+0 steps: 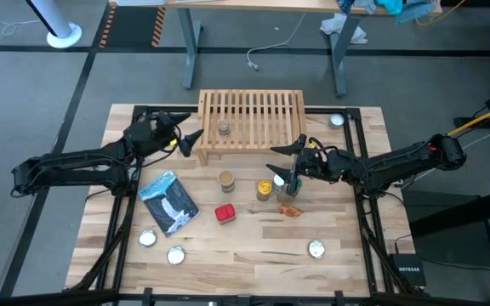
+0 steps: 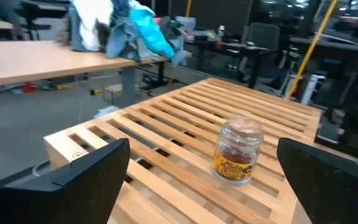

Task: Shelf spices
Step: Remove the transparent seasoning bottle from the shelf

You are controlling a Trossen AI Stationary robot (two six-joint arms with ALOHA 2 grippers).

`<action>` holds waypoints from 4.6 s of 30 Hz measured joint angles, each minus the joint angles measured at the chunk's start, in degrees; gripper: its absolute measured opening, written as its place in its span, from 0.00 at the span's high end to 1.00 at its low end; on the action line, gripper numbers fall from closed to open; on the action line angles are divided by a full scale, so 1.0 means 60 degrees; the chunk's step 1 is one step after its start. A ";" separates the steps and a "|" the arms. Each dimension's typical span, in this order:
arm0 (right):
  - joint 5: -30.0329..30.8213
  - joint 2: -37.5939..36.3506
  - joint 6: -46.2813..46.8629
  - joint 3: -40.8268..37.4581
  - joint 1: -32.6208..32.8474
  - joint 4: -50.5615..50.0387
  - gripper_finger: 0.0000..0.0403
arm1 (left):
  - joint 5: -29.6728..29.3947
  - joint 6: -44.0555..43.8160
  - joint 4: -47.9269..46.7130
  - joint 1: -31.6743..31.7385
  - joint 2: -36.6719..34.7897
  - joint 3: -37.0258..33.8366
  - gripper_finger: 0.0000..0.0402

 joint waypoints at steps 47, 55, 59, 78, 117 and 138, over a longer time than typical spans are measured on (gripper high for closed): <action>0.0000 0.0000 0.0018 0.0000 -0.0001 -0.0291 0.33 | 0.6897 0.1086 0.1785 0.2426 0.4993 0.1880 0.00; 0.0000 0.0000 0.0018 0.0000 -0.0001 -0.0282 0.33 | 0.6897 0.1396 0.2113 0.1880 0.5000 0.1880 0.00; 0.0000 0.0000 0.0018 0.0000 0.0000 -0.0273 0.33 | 0.6825 0.1490 0.2087 0.1803 0.5000 0.1880 0.00; 0.0003 0.0000 0.0018 0.0000 -0.0004 -0.0262 0.33 | 0.6700 0.1253 0.2007 0.1796 0.5343 0.1880 0.00; 0.0004 0.0000 0.0018 -0.0004 -0.0004 -0.0430 0.33 | 0.6634 0.2280 0.3283 0.1659 0.6120 0.1867 0.56; 0.0004 0.0000 0.0017 -0.0004 0.0000 -0.0447 0.33 | 0.5541 0.2663 -0.2097 0.2145 0.0814 0.1869 0.56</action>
